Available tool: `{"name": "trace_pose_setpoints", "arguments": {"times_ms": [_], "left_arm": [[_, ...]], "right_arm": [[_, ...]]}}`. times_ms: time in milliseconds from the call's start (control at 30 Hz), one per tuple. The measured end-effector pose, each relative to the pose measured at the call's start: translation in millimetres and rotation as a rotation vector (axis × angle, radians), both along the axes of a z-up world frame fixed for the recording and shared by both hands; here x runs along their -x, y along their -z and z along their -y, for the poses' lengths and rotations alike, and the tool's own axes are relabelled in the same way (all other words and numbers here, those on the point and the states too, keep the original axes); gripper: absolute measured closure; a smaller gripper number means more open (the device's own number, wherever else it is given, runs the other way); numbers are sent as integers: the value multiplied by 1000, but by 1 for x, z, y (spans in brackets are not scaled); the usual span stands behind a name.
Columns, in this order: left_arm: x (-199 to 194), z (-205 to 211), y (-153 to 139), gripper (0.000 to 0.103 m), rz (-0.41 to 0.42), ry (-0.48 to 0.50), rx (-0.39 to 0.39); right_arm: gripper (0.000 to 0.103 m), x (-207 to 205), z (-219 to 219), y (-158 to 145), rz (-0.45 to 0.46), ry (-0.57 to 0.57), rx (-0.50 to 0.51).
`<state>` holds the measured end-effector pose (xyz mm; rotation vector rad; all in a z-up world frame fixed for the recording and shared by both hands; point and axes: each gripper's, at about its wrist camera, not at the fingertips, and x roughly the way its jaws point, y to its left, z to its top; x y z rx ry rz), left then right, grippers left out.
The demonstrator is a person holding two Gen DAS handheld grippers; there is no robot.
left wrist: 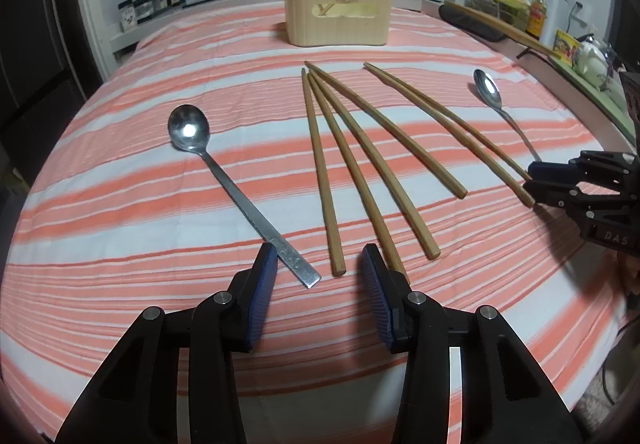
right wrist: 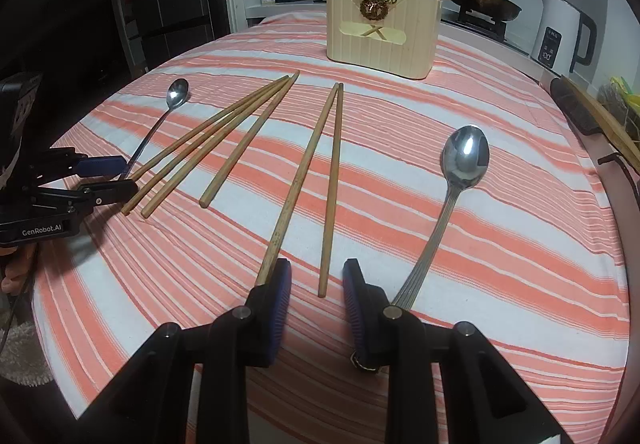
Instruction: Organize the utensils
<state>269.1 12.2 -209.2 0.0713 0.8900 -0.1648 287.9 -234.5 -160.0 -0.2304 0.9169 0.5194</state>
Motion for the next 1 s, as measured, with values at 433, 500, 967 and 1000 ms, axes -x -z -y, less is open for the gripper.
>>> {"name": "trace_pose_setpoints", "arguments": {"times_ms": [433,500,967,1000], "left_arm": [[0,-5,-12,100,32,-22,69],[4,-10,-24,100,55,-33,91],[22,-28,-116,100,261,-43,142],[23,-28,-120,99,271,-42,146]], "right_arm": [[99,4,7,-9,48,74,-12],[99,9,9,-21,78,80,-38],[99,20,1,-132,324,64,-114],[99,20,-1,-138,337,63,-118]]}}
